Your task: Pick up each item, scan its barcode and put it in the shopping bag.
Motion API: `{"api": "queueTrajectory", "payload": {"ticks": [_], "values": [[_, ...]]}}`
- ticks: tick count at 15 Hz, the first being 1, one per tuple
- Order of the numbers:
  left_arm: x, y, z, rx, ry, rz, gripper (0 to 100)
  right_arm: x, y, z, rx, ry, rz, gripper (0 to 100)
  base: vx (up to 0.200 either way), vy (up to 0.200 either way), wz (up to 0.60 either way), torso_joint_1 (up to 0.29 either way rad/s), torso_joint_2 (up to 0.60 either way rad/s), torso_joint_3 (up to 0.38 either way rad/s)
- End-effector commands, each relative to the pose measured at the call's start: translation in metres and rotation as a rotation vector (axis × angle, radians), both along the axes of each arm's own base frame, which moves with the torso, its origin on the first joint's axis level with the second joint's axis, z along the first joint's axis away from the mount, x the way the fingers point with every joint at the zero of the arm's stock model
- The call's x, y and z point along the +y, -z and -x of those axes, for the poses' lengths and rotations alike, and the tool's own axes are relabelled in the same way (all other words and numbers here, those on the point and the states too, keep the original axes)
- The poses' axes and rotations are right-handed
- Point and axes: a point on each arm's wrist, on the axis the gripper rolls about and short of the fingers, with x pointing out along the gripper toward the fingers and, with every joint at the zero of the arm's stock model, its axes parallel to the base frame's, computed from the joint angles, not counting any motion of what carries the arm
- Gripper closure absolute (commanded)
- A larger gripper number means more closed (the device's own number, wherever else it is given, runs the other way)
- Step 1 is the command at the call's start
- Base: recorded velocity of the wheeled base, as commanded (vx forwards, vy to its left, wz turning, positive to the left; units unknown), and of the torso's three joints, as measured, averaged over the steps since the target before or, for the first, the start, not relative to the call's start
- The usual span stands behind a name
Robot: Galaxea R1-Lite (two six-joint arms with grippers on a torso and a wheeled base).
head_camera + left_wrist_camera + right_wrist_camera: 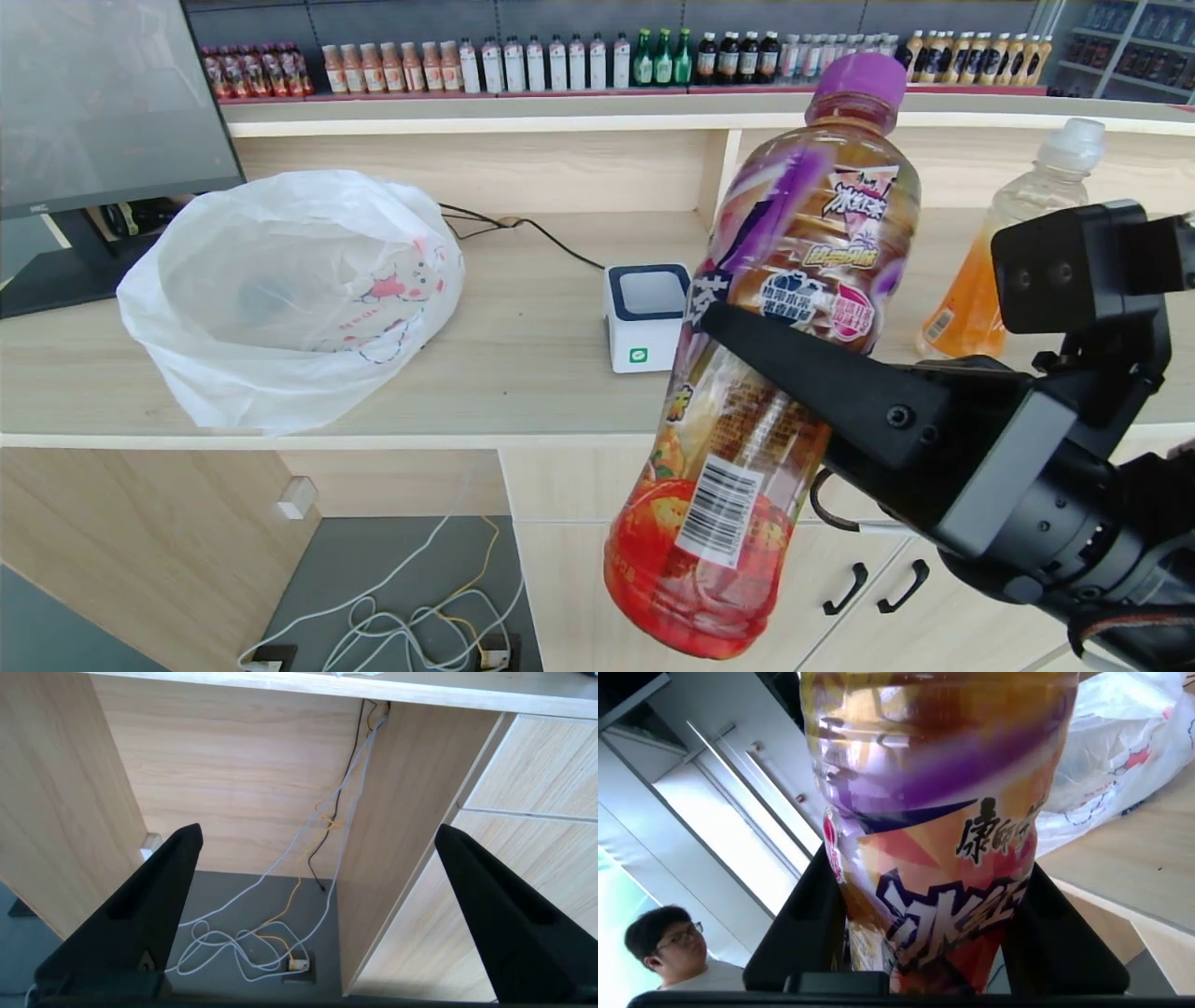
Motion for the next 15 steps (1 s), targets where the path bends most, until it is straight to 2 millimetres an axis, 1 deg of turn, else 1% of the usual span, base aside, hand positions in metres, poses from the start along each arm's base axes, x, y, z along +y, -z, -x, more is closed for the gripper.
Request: {"api": "queueTrajectory", "payload": {"ticks": [1, 11, 13, 15], "values": [[0.0000, 0.0000, 0.0000, 0.000, 0.000, 0.000, 0, 0.0008, 0.0018, -0.0003, 0.004, -0.001, 0.006, 100, 0.000, 0.000, 0.00, 0.000, 0.00, 0.000], [0.0000, 0.0000, 0.0000, 0.000, 0.000, -0.001, 0, 0.0019, 0.0024, 0.0002, -0.005, -0.005, -0.001, 100, 0.000, 0.000, 0.00, 0.000, 0.00, 0.000], [0.0000, 0.0000, 0.0000, 0.000, 0.000, -0.001, 0, 0.0023, -0.0002, -0.0001, -0.037, 0.007, -0.002, 100, 0.000, 0.000, 0.00, 0.000, 0.00, 0.000], [0.0000, 0.0000, 0.0000, 0.000, 0.000, -0.001, 0, 0.0002, 0.0042, 0.0002, -0.086, 0.043, 0.037, 100, 0.000, 0.000, 0.00, 0.000, 0.00, 0.000]]}}
